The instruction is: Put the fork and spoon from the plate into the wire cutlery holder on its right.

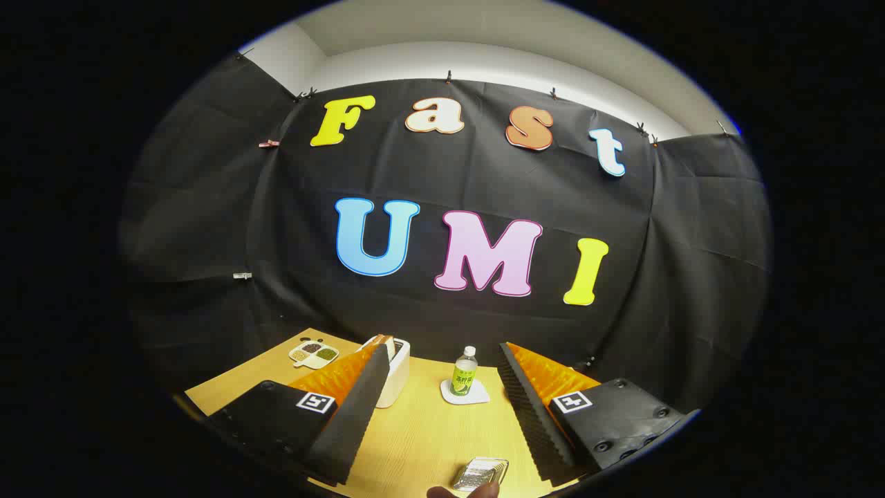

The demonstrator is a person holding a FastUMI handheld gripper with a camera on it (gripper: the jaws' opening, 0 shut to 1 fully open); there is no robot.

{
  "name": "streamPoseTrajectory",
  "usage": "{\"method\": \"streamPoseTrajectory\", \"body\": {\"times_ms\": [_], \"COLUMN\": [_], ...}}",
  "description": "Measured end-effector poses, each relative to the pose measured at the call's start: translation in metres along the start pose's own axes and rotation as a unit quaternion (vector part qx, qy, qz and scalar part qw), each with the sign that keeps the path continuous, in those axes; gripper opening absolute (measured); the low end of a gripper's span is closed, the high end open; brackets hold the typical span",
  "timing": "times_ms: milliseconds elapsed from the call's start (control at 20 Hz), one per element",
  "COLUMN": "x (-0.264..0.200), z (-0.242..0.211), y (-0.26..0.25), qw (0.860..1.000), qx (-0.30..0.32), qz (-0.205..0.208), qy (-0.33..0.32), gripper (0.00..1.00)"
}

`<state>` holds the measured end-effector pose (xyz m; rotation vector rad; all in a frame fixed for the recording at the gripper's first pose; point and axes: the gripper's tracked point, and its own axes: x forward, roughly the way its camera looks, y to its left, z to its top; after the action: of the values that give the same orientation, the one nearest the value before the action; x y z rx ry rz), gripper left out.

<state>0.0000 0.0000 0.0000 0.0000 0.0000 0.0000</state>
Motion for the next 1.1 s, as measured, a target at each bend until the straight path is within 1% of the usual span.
{"method": "streamPoseTrajectory", "body": {"times_ms": [500,700,800,900,1100], "x": [0.004,0.006,0.007,0.007,0.004], "z": [-0.001,-0.004,-0.007,-0.015,-0.045], "y": [0.007,0.015,0.025,0.045,0.083], "qw": [1.000,1.000,0.999,0.997,0.984], "qx": [-0.002,-0.002,0.002,0.012,0.026], "qz": [0.002,0.012,0.029,0.066,0.131], "qy": [0.004,0.011,0.021,0.041,0.114], "gripper": [0.98,0.98,0.98,0.98,0.98]}}
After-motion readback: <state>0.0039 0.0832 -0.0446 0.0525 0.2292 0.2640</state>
